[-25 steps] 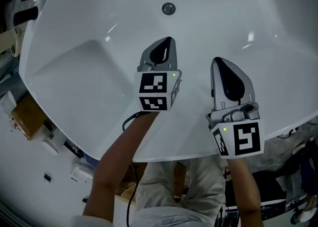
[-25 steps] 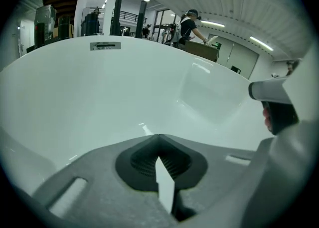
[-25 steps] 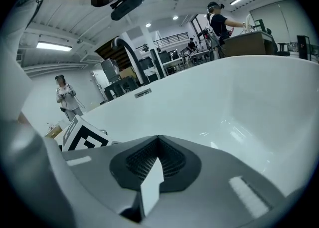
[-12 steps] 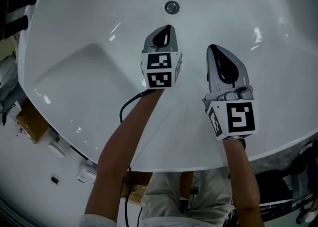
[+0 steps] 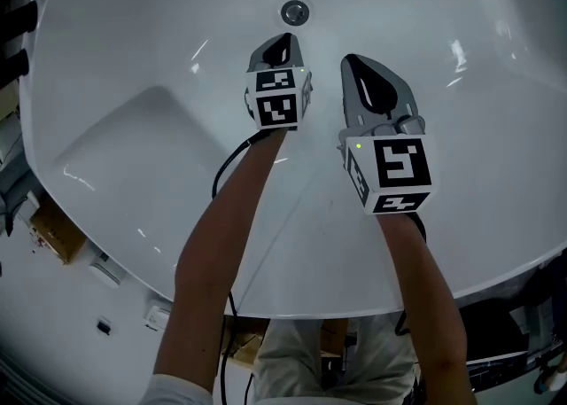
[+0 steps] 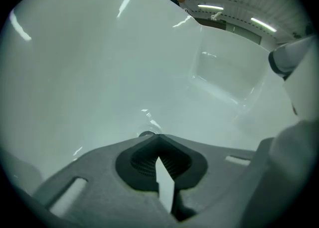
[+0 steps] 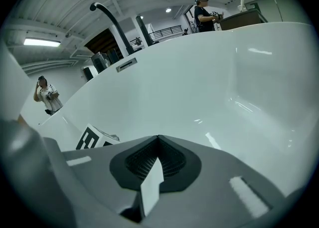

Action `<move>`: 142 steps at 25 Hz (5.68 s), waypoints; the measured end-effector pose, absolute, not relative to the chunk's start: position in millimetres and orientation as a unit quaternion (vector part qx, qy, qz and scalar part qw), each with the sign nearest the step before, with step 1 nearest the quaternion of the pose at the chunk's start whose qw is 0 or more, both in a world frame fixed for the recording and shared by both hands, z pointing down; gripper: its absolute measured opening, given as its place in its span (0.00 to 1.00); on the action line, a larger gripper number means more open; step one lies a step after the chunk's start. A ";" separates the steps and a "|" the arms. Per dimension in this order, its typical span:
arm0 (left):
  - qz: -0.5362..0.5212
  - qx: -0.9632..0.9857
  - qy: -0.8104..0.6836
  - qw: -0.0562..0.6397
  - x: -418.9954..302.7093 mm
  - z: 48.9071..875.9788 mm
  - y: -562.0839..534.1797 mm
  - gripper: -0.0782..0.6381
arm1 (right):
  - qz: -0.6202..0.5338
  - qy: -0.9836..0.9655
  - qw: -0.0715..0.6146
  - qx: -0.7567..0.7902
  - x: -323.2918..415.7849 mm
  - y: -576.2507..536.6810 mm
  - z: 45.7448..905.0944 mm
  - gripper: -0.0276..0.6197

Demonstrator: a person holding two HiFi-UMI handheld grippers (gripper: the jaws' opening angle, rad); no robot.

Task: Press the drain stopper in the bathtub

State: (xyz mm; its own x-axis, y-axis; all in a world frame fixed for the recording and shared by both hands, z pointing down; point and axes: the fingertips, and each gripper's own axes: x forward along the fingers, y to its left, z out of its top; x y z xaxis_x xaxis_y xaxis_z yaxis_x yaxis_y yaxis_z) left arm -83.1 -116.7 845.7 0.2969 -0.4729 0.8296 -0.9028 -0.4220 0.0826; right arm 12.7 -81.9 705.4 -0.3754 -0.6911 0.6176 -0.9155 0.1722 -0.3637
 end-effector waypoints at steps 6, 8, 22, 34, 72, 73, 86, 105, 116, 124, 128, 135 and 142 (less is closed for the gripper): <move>0.375 0.747 -0.465 0.292 -84.5 872.6 -125.6 0.10 | 0.354 -0.753 0.174 0.527 9.4 -80.2 736.8 0.05; 0.379 0.746 -0.463 0.291 -82.8 882.3 -126.8 0.10 | 0.356 -0.751 0.177 0.528 10.6 -80.4 746.9 0.05; 0.407 0.735 -0.453 0.299 -78.8 944.4 -151.2 0.10 | 0.381 -0.743 0.177 0.521 2.5 -76.2 771.8 0.05; 0.418 0.713 -0.441 0.351 -87.1 980.0 -164.1 0.10 | 0.387 -0.738 0.174 0.525 2.3 -76.1 776.0 0.05; 0.342 0.795 -0.406 0.294 -33.9 758.3 -156.0 0.10 | 0.336 -0.738 0.156 0.564 46.1 -63.7 623.3 0.05; 0.341 0.795 -0.406 0.293 -35.7 747.5 -154.1 0.10 | 0.333 -0.740 0.155 0.563 46.5 -62.7 615.9 0.05; 0.322 0.814 -0.405 0.264 -38.2 585.8 -114.4 0.10 | 0.307 -0.750 0.158 0.565 47.1 -40.1 501.1 0.05; 0.216 0.854 -0.429 0.199 -64.0 304.8 -29.8 0.10 | 0.262 -0.767 0.118 0.573 29.4 -23.3 298.6 0.05; 0.132 0.835 -0.479 0.238 -124.4 179.8 57.5 0.10 | 0.267 -0.812 0.105 0.508 -25.9 45.5 211.2 0.05; 0.082 0.826 -0.504 0.239 -158.4 113.5 119.6 0.10 | 0.241 -0.843 0.063 0.477 -65.6 79.8 130.4 0.05; 0.062 0.832 -0.508 0.212 -161.0 76.1 140.7 0.10 | 0.228 -0.852 0.039 0.471 -69.4 97.8 93.3 0.05; 0.049 0.840 -0.511 0.175 -177.1 21.0 172.2 0.10 | 0.200 -0.864 0.034 0.462 -79.1 129.9 46.9 0.05; 0.045 0.815 -0.543 0.194 -219.8 -0.9 220.3 0.10 | 0.205 -0.873 -0.020 0.442 -107.2 166.7 5.9 0.05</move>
State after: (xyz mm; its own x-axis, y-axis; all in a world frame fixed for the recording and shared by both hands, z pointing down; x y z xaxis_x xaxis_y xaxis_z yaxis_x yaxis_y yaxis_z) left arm -219.8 220.3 -0.9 0.4052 -0.8687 0.2849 -0.9038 -0.3336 0.2682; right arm -107.2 166.7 5.9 -0.6088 -0.7799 0.1455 -0.7632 0.5257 -0.3757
